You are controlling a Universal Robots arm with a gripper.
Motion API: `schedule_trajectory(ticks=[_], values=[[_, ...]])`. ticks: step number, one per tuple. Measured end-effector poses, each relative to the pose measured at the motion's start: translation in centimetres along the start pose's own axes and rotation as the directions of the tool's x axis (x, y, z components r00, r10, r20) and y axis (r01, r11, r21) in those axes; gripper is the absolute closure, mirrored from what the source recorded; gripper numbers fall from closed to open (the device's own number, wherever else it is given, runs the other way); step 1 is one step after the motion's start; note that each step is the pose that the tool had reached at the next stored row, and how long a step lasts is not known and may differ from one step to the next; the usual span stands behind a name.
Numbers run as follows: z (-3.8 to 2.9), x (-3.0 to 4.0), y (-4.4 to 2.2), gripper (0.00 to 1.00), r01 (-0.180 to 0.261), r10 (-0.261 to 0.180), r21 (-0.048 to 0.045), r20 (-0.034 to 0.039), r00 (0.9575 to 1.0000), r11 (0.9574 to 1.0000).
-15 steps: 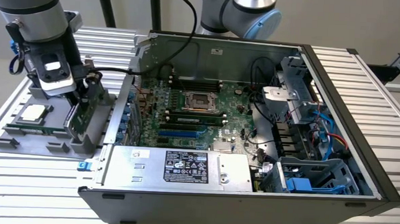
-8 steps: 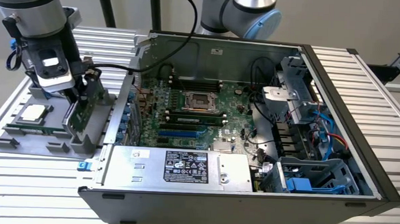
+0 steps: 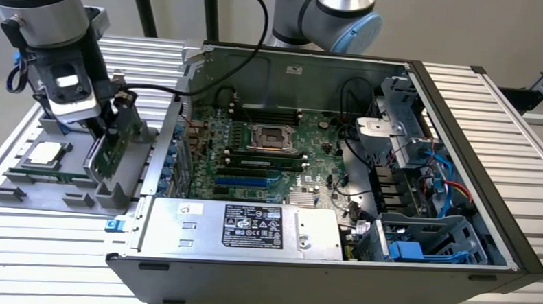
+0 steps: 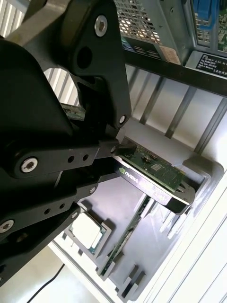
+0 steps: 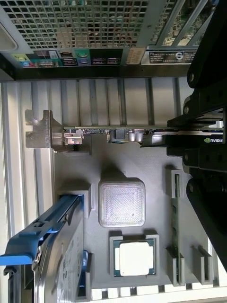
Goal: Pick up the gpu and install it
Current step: 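Pick up the gpu and move the gpu toward the slot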
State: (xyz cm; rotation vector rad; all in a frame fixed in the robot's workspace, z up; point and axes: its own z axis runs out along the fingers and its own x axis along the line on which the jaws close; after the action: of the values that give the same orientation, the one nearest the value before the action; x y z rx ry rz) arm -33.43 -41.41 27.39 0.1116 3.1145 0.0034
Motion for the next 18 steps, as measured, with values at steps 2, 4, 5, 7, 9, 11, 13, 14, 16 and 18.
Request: schedule_trajectory(ticks=[2,4,5,7,9,11,13,14,16,18], values=[[-0.08,0.0,0.0,1.0,0.0,0.0,-0.0001,0.0002,1.0,1.0],[-0.18,0.0,0.0,1.0,0.0,0.0,0.0,0.0,1.0,1.0],[-0.25,-0.01,0.0,1.0,0.0,0.0,0.0,0.0,1.0,1.0],[-0.46,-0.01,0.0,1.0,0.0,0.0,0.0,0.0001,1.0,1.0],[-0.67,-0.02,0.0,1.0,0.0,0.0,-0.0001,0.0002,1.0,1.0],[-0.85,-0.02,0.0,1.0,0.0,0.0,-0.0001,0.0001,1.0,1.0],[-1.09,-0.03,0.0,1.0,0.0,0.0,-0.0001,0.0001,1.0,1.0],[-1.21,-0.03,0.0,1.0,0.0,0.0,0.0,0.0001,1.0,1.0],[-1.46,-0.04,0.0,1.0,0.0,0.0,0.0,0.0001,1.0,1.0],[-1.72,-0.04,0.01,1.0,0.0,0.0,0.0,0.0001,1.0,1.0]])
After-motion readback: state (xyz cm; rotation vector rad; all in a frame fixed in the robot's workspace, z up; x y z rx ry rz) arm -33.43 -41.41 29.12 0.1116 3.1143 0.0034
